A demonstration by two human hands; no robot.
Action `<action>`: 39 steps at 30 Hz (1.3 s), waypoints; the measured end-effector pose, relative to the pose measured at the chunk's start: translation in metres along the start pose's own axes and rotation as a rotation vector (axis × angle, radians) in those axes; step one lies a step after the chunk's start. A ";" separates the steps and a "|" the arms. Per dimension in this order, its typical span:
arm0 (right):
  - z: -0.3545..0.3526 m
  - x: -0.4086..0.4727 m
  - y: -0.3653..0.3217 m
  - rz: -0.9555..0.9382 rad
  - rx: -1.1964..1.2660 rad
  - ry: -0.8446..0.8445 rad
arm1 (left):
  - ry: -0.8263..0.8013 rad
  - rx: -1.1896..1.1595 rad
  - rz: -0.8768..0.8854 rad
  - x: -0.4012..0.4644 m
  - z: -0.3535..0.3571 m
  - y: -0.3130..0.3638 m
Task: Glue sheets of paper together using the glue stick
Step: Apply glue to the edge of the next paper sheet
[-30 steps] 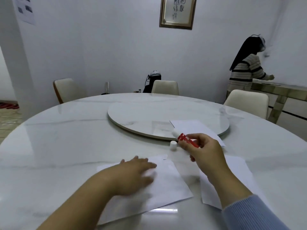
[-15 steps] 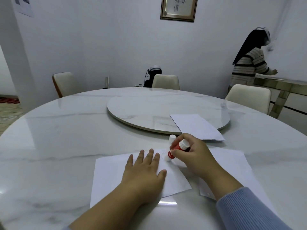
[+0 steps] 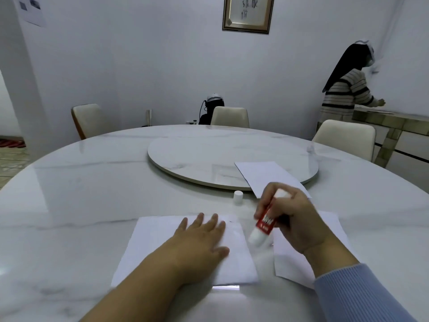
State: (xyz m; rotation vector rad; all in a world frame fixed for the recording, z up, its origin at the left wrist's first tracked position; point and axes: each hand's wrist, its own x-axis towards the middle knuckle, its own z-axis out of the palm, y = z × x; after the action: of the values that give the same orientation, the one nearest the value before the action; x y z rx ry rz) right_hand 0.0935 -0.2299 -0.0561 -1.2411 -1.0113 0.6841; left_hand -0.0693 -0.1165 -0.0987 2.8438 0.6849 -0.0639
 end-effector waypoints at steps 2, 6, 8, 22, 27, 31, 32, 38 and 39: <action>-0.007 0.004 0.001 -0.079 0.212 0.173 | -0.017 -0.100 0.141 -0.006 -0.009 -0.001; -0.011 0.007 0.006 -0.079 0.287 0.399 | 0.389 0.027 -0.295 -0.011 -0.010 -0.004; -0.007 0.008 0.008 -0.055 0.199 0.439 | 0.242 0.061 -0.547 -0.011 -0.005 -0.006; 0.045 0.013 0.031 -0.018 -0.422 -0.007 | 0.091 0.005 -0.248 0.000 0.012 -0.009; 0.047 0.011 0.033 0.010 -0.485 -0.063 | 0.079 0.004 -0.256 0.001 0.012 -0.009; 0.036 0.004 0.011 -0.017 -0.554 -0.115 | 0.063 0.005 -0.255 0.001 0.012 -0.011; 0.033 0.001 0.006 -0.016 -0.573 -0.126 | 0.060 0.007 -0.256 0.002 0.012 -0.011; 0.019 -0.008 -0.009 0.037 -0.586 -0.295 | 0.048 -0.002 -0.255 0.003 0.012 -0.013; 0.018 -0.009 -0.011 0.068 -0.565 -0.356 | 0.044 -0.003 -0.257 0.003 0.011 -0.013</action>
State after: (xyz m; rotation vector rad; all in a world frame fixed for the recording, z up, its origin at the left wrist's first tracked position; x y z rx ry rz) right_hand 0.0720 -0.2322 -0.0478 -1.6825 -1.5325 0.7114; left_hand -0.0725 -0.1069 -0.1123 2.7445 1.0550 -0.0406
